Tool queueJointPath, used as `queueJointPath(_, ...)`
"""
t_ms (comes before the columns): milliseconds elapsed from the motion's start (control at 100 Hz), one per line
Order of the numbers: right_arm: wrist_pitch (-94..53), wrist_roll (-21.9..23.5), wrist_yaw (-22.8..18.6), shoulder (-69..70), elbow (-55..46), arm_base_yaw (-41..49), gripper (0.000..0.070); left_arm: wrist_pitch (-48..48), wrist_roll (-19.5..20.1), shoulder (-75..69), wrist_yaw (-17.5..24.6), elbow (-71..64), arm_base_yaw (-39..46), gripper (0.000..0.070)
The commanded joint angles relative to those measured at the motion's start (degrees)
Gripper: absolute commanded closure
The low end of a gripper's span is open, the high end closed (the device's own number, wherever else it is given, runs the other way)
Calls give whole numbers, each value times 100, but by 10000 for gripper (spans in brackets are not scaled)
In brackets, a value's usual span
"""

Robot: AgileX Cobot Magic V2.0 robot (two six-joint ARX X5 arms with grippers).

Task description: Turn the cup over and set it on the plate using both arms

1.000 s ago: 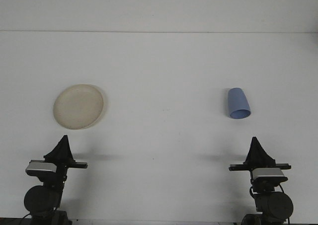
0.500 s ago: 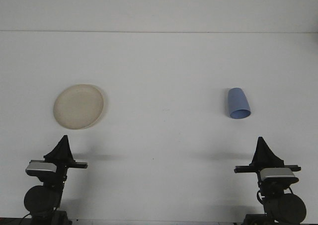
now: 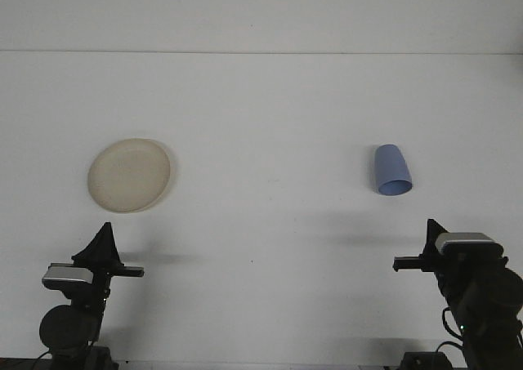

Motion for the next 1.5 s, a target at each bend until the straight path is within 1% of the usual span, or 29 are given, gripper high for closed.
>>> queueJointPath(0, -275, 33, -4, 306, 291, -2, 700, 57, 31, -9, 2, -116, 2, 689)
queueJointPath(90, -525, 39, -9, 612, 503, -2, 700, 57, 31, -9, 4, -116, 2, 688)
queueJointPath(230, -597, 39, -9, 798, 520, 0, 700, 57, 31, -9, 4, -116, 2, 688)
queueJointPath(570, -763, 39, -4, 793, 520, 2, 700, 57, 31, -9, 4, -116, 2, 689)
queueJointPath(720, -922, 37, 0, 796, 520, 2, 689, 59, 31, -9, 2, -116, 2, 689)
queueJointPath(760, -940, 37, 0, 793, 520, 2, 665, 57, 31, -9, 2, -116, 2, 689)
queueJointPath(800, -942, 39, 0, 793, 520, 2, 603, 57, 31, -9, 4, -116, 2, 688)
queueJointPath(900, -942, 39, 0, 793, 520, 2, 346, 59, 31, -9, 2, -116, 2, 689)
queueJointPath(910, -942, 39, 0, 793, 520, 2, 331, 57, 31, -9, 2, -116, 2, 689)
queueJointPath(930, -942, 39, 0, 793, 520, 2, 271, 59, 31, -9, 4, -116, 2, 689)
queueJointPath(960, -942, 39, 0, 796, 520, 2, 214, 57, 31, -9, 2, -116, 2, 688)
queueJointPath(980, -942, 39, -2, 796, 520, 2, 189, 57, 31, -9, 2, -116, 2, 689)
queueJointPath(1000, -942, 39, 0, 796, 520, 2, 178, 59, 31, -9, 4, -116, 2, 689)
queueJointPath(1110, -935, 39, 13, 796, 520, 0, 180, 57, 31, -9, 2, -116, 2, 689)
queueJointPath(1240, -807, 37, 181, 918, 520, 0, 181, 59, 31, -9, 4, -116, 2, 689)
queueJointPath(1490, 33, -55, 153, 1668, 439, -4, 180, 57, 31, -9, 4, -116, 2, 689)
